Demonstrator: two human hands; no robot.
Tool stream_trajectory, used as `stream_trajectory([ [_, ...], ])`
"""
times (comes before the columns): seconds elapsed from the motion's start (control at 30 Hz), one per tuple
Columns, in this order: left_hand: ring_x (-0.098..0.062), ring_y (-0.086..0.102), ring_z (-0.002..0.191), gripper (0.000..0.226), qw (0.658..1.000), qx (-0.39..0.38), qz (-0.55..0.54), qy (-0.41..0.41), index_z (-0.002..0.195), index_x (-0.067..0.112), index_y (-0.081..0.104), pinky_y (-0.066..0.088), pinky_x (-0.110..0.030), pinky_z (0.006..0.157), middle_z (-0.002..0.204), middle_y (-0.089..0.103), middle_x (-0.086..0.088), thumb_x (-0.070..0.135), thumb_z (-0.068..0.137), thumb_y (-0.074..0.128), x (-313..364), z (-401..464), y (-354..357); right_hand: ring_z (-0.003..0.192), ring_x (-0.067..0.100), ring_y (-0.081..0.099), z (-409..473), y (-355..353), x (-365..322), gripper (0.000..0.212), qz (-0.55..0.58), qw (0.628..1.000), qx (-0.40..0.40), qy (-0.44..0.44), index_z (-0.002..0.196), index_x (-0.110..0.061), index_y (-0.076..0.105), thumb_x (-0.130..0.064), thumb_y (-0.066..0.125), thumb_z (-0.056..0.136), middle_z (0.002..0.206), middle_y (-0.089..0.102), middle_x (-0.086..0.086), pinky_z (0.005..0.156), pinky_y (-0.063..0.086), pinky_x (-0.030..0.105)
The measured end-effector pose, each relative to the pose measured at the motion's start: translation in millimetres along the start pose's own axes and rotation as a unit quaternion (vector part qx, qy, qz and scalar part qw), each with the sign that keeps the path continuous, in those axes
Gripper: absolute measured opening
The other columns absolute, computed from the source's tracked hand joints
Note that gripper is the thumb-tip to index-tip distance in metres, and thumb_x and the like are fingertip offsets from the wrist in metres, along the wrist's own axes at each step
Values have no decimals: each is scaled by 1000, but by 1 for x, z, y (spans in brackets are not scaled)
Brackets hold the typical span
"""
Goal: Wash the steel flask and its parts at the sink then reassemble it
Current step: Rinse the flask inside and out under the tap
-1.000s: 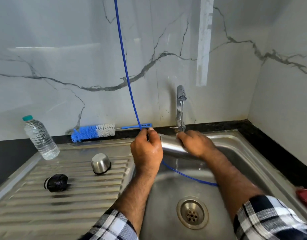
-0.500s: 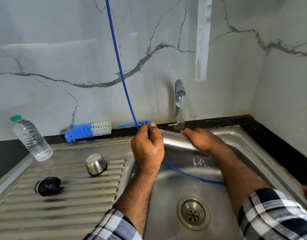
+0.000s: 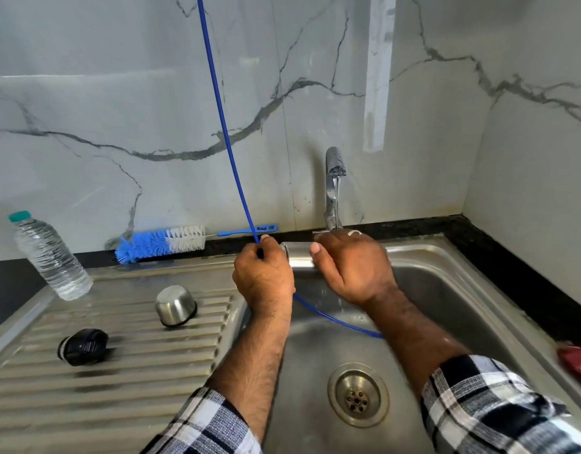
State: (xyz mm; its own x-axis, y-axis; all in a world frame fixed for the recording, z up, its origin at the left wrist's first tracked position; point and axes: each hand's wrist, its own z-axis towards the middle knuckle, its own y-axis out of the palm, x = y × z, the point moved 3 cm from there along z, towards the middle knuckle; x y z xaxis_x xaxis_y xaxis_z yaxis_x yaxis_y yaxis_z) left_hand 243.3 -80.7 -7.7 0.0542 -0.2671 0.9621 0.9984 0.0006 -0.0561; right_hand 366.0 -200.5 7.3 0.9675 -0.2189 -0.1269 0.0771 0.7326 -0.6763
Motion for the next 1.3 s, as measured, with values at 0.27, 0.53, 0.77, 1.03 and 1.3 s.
stream_trajectory([
  [0.27, -11, 40, 52, 40, 949, -49, -34, 310, 64, 11, 48, 36, -25, 54, 51, 41, 7, 24, 99, 62, 30, -15, -8, 99, 23, 58, 11, -22, 28, 45, 176, 859, -359, 320, 80, -41, 64, -69, 38, 103, 115, 64, 3, 89, 40, 36],
  [0.53, -26, 49, 53, 39, 993, 71, -31, 87, 64, 12, 56, 50, -40, 54, 52, 48, 2, 40, 92, 58, 9, -4, -11, 92, 36, 69, 17, -7, -7, 60, 9, 986, -134, 96, 91, -23, 70, -66, 30, 104, 92, 74, 8, 73, 50, 38],
  [0.77, -15, 47, 25, 31, 978, 5, -123, -167, 76, 8, 64, 53, -43, 46, 53, 60, 0, 30, 97, 58, 13, -30, 4, 96, 27, 68, -7, -3, 6, 38, -45, 982, 150, 108, 93, -23, 77, -43, 46, 105, 93, 76, -4, 98, 42, 46],
  [1.03, -37, 58, 45, 42, 993, 47, -102, -46, 64, 16, 51, 54, -45, 45, 55, 58, -8, 46, 91, 61, 14, -29, 7, 159, 25, 22, 13, 23, 14, 74, 271, 832, 255, 412, 155, -3, 49, -47, 58, 96, 167, 41, 7, 125, 16, 28],
  [1.3, -30, 54, 68, 36, 995, 71, -26, 72, 74, 12, 56, 27, -27, 62, 66, 59, -3, 34, 102, 60, 25, -45, -3, 86, 32, 79, 22, 21, -8, 55, 651, 429, 213, 589, 125, -14, 61, -34, 86, 80, 106, 78, 13, 74, 66, 47],
])
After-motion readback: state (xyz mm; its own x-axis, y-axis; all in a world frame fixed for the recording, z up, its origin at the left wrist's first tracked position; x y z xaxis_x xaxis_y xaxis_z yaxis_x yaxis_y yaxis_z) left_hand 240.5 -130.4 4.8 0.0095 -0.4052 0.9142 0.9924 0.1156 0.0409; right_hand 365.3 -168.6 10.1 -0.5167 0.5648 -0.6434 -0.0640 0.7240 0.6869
